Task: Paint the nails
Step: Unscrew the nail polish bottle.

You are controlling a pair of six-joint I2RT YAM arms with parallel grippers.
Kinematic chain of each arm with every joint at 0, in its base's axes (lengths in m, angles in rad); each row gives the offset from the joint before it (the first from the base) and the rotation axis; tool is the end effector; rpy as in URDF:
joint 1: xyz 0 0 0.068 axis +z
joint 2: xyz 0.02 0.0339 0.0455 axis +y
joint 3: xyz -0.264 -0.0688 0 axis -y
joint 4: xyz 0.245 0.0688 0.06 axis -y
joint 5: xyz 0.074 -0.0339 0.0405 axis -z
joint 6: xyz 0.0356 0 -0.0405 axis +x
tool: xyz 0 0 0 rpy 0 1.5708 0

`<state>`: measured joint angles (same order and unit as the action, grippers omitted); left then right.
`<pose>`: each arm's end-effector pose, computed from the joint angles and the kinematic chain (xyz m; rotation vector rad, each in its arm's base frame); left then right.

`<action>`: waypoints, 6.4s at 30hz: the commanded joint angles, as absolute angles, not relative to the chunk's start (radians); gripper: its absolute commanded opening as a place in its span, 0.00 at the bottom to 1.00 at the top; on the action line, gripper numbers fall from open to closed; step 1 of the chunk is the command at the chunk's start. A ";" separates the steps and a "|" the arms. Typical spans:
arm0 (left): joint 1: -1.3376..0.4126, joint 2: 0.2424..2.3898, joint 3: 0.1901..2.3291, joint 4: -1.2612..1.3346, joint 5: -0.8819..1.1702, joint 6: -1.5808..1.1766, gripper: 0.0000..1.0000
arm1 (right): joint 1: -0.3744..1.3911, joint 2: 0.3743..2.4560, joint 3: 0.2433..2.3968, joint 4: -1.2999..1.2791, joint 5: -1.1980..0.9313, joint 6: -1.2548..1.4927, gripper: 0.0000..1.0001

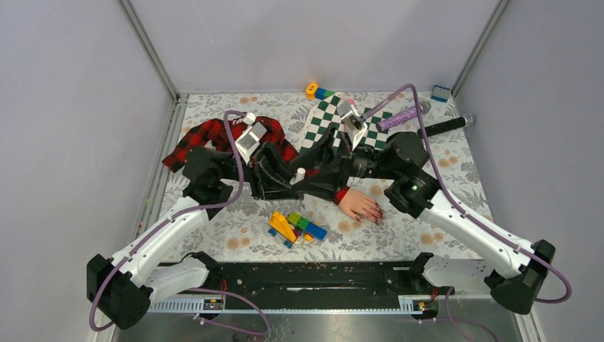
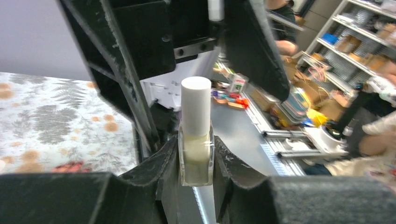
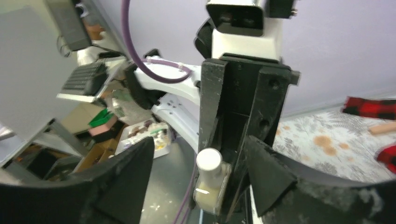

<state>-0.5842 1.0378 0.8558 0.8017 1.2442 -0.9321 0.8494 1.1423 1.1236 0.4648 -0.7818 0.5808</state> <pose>0.1542 -0.1424 0.4052 1.1599 1.1865 -1.7962 0.1436 0.2012 0.4519 -0.9499 1.0975 1.6419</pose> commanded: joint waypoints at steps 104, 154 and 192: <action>-0.616 0.935 0.979 -0.080 0.559 -0.226 0.00 | 0.971 1.004 0.989 0.242 0.205 0.496 0.72; -0.573 0.978 0.883 0.594 1.145 -0.701 0.00 | 0.839 1.061 1.047 0.539 -0.757 0.539 0.00; -0.614 0.886 0.988 -0.054 0.698 -0.230 0.00 | 0.813 0.955 0.999 0.262 -0.105 0.584 0.82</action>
<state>-0.6075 0.8982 0.9497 -0.0097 0.8753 -0.2890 0.7849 0.9306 1.0290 0.3187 -0.3313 0.5396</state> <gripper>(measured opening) 0.263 0.864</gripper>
